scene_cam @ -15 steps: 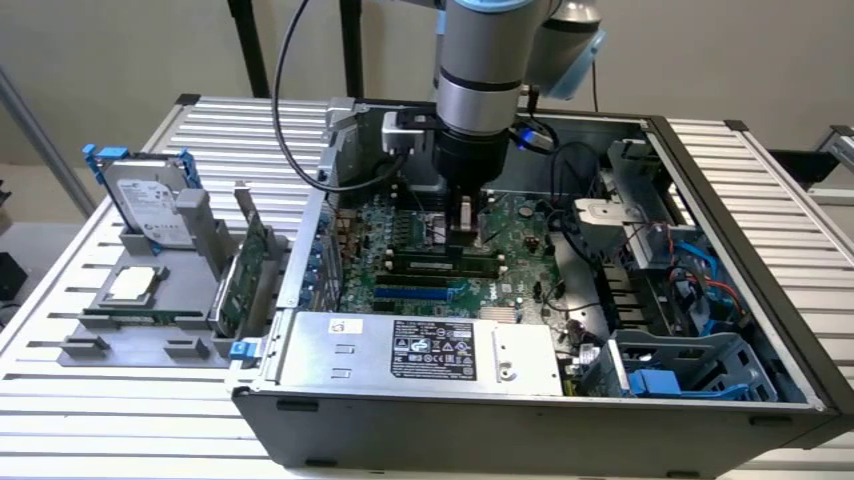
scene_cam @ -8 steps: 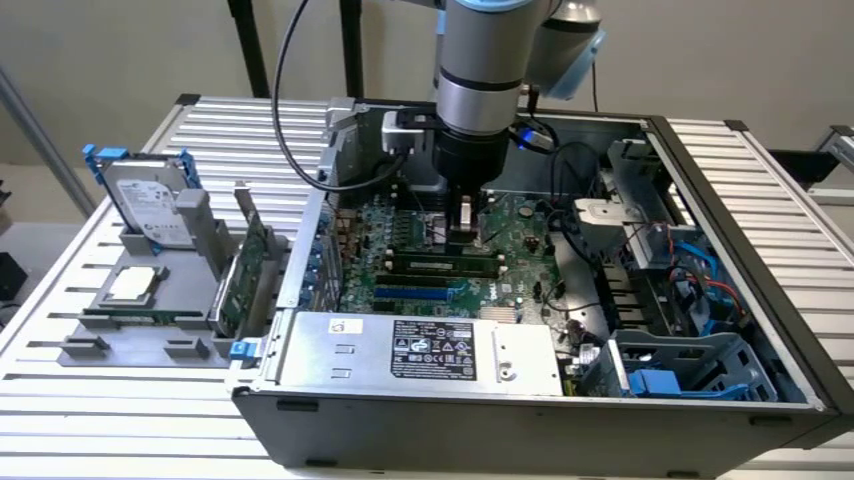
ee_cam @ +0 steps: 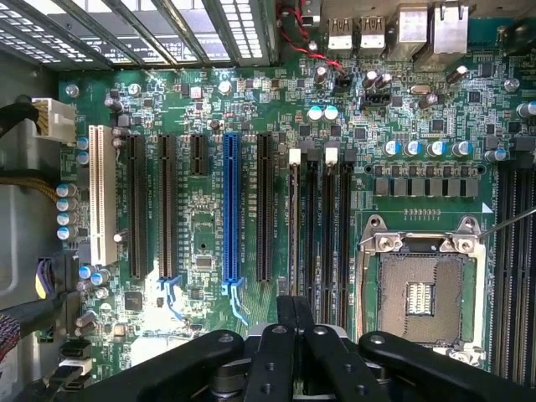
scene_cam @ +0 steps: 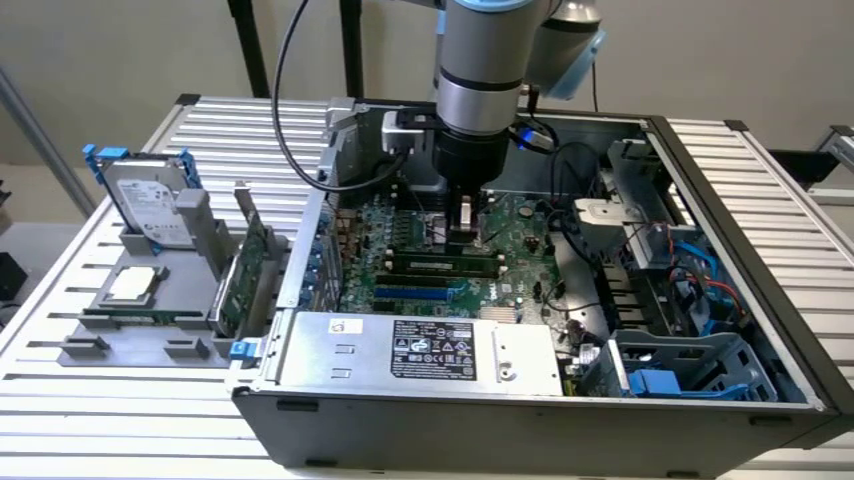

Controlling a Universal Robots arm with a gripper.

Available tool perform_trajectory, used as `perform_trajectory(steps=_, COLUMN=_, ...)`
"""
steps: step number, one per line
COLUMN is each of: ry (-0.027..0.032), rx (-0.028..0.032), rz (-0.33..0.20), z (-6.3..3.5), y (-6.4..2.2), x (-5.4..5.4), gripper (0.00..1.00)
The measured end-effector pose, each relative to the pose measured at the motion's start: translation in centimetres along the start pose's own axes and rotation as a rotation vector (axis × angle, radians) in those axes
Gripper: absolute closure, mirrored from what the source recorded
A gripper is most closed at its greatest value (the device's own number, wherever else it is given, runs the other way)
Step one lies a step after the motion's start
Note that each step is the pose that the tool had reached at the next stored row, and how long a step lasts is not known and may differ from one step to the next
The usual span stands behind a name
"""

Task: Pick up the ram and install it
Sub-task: 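Press down the ram until it locks into place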

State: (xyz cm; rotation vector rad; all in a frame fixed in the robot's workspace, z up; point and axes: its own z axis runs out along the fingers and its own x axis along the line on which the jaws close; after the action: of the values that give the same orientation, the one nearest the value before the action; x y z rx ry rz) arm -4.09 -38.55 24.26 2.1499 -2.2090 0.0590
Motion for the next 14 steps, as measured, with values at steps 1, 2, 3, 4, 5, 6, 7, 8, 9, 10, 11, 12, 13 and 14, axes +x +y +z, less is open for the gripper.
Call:
perform_trajectory(steps=1, ry=0.0000, rx=0.0000, rz=0.000, z=0.00, y=0.00, x=0.00, gripper=1.00)
perform_trajectory(steps=2, ry=0.0000, rx=0.0000, rz=0.000, z=0.00, y=0.00, x=0.00, gripper=1.00)
perform_trajectory(steps=3, ry=0.0000, rx=0.0000, rz=0.000, z=0.00, y=0.00, x=0.00, gripper=1.00)
perform_trajectory(steps=4, ry=0.0000, rx=0.0000, rz=0.000, z=0.00, y=0.00, x=0.00, gripper=1.00)
perform_trajectory(steps=5, ry=0.0000, rx=0.0000, rz=0.000, z=0.00, y=0.00, x=0.00, gripper=1.00)
perform_trajectory(steps=6, ry=0.0001, rx=0.0000, rz=0.000, z=0.00, y=0.00, x=0.00, gripper=1.00)
perform_trajectory(steps=7, ry=-0.0001, rx=0.0001, rz=0.000, z=0.06, y=0.00, x=-0.01, gripper=1.00)
perform_trajectory(steps=8, ry=0.0000, rx=0.0002, rz=0.000, z=0.14, y=0.00, x=-0.03, gripper=1.00)
perform_trajectory(steps=9, ry=0.0002, rx=0.0001, rz=0.000, z=0.23, y=0.00, x=-0.06, gripper=1.00)
perform_trajectory(steps=10, ry=-0.0001, rx=0.0002, rz=0.000, z=0.34, y=0.00, x=-0.11, gripper=1.00)
perform_trajectory(steps=11, ry=0.0000, rx=0.0001, rz=0.000, z=0.43, y=0.00, x=-0.16, gripper=1.00)
perform_trajectory(steps=12, ry=0.0000, rx=0.0002, rz=0.000, z=0.54, y=0.00, x=-0.21, gripper=1.00)
perform_trajectory(steps=13, ry=0.0000, rx=0.0002, rz=0.000, z=0.64, y=0.00, x=-0.24, gripper=1.00)
perform_trajectory(steps=14, ry=0.0001, rx=0.0002, rz=0.000, z=0.75, y=0.01, x=-0.26, gripper=1.00)
